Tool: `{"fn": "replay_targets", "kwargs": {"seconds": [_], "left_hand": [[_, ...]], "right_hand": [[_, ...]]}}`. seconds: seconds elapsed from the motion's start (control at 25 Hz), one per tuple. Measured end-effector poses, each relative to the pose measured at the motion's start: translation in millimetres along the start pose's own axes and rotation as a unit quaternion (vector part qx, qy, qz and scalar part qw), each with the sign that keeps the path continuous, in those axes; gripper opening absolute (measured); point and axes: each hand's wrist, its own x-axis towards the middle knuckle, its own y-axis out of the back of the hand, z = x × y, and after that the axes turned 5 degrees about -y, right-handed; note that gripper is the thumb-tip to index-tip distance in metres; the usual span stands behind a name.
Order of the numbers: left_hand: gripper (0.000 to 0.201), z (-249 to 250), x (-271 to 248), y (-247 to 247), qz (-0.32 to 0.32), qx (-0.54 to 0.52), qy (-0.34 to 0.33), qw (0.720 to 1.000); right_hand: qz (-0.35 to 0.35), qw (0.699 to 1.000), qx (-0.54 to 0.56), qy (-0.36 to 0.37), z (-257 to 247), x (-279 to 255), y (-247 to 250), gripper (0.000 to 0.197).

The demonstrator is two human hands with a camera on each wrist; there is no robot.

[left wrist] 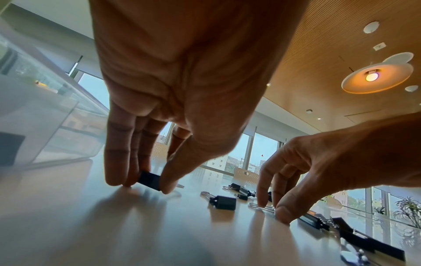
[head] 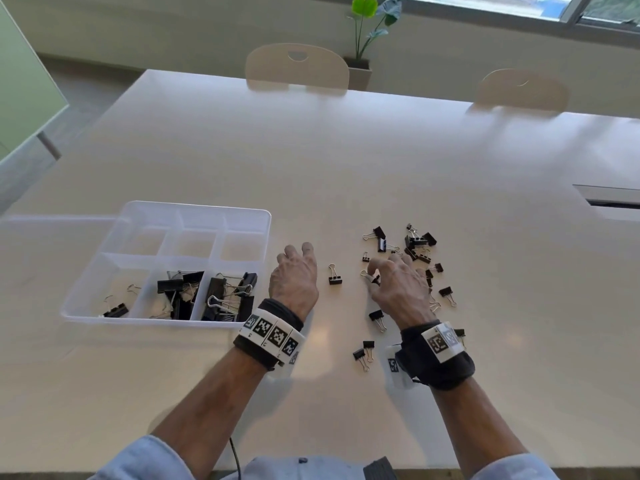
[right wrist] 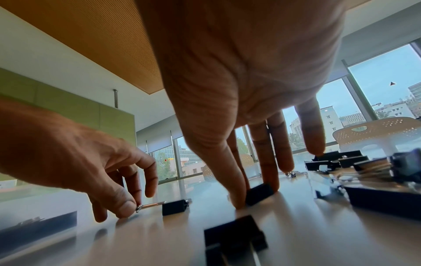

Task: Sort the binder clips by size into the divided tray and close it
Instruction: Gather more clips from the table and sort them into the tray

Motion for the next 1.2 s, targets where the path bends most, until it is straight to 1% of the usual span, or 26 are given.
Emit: {"fn": "replay_targets", "kwargs": {"seconds": [0.04, 0.12, 0.28, 0.4, 0.48, 0.56, 0.68, 0.76, 0.84, 0.96, 1.04, 1.2], "left_hand": [[0.064, 0, -2, 2, 0.004, -0.007, -0.003, 1.000], [0.057, 0, -8, 7, 0.026, -0.032, -0.016, 0.999], [0.044, -8, -27, 30, 0.083, -0.094, -0.056, 0.991], [0.032, -25, -52, 55, 0.133, -0.107, -0.069, 0.983], [0.029, -44, -70, 69, 0.158, -0.101, -0.069, 0.980], [0.029, -70, -87, 80, 0.165, -0.085, -0.042, 0.982], [0.033, -114, -106, 94, 0.164, -0.084, 0.031, 0.982], [0.034, -148, -118, 97, 0.169, -0.088, 0.077, 0.979], [0.032, -183, -129, 96, 0.171, -0.080, 0.110, 0.976], [0.025, -232, -142, 92, 0.150, -0.060, 0.164, 0.973], [0.022, -255, -145, 89, 0.131, -0.041, 0.185, 0.973], [0.024, -273, -143, 84, 0.105, -0.027, 0.186, 0.976]], "right_hand": [[-0.004, 1.000, -0.002, 0.005, 0, 1, 1, 0.025], [0.004, 1.000, 0.008, 0.010, 0, 0, 3, 0.024], [0.034, 0.995, 0.088, 0.027, -16, -2, 16, 0.022], [0.055, 0.980, 0.169, 0.090, -51, -8, 27, 0.022], [0.059, 0.967, 0.211, 0.132, -80, -15, 30, 0.022], [0.047, 0.956, 0.236, 0.167, -115, -23, 28, 0.023], [0.013, 0.946, 0.236, 0.224, -170, -34, 19, 0.024], [0.005, 0.938, 0.230, 0.259, -208, -42, 13, 0.023], [-0.002, 0.930, 0.228, 0.287, -242, -49, 6, 0.022], [-0.018, 0.927, 0.209, 0.310, -290, -59, -6, 0.025], [-0.023, 0.926, 0.196, 0.321, -317, -63, -16, 0.029], [-0.022, 0.932, 0.172, 0.317, -348, -65, -32, 0.033]]}}
